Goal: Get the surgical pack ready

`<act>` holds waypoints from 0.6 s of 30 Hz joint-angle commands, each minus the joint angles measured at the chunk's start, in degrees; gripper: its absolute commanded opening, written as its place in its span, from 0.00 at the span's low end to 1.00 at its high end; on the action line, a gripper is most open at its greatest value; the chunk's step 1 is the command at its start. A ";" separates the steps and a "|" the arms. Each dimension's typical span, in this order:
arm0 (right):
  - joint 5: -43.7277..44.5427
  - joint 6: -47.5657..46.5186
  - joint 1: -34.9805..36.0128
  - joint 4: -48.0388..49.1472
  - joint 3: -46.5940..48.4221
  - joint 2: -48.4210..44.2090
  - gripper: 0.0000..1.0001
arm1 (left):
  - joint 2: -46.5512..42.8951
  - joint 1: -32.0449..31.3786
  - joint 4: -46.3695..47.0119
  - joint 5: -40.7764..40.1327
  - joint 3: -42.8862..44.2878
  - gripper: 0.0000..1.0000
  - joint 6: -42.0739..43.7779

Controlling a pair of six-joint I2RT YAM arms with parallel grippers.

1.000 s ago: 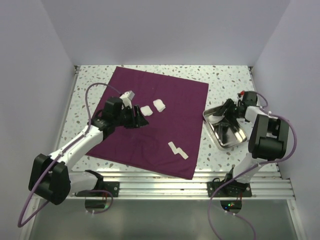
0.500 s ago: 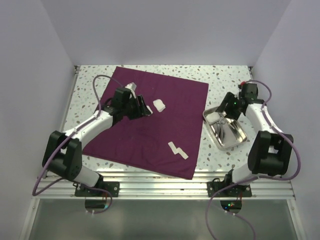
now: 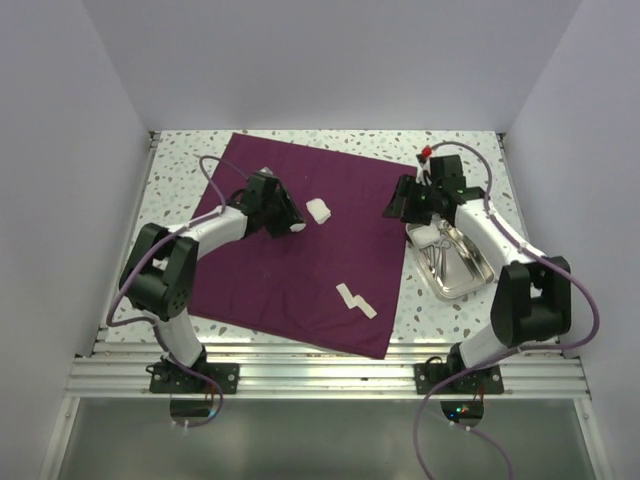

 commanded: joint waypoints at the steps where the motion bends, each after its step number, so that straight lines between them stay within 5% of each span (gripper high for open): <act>1: -7.10 2.17 3.20 7.04 4.55 6.32 0.60 | -0.26 -0.42 5.75 -3.05 1.06 0.56 -3.46; 8: -13.16 11.04 9.26 15.65 10.97 17.67 0.60 | -0.43 -0.60 0.84 -5.43 2.65 0.56 0.06; 14: -15.99 23.35 14.89 28.30 16.24 29.61 0.61 | -12.73 -0.60 0.93 -14.82 -5.97 0.56 3.40; 18: -13.26 24.67 18.14 27.63 22.20 34.89 0.59 | -20.45 -0.51 -3.72 -19.57 -8.09 0.56 6.12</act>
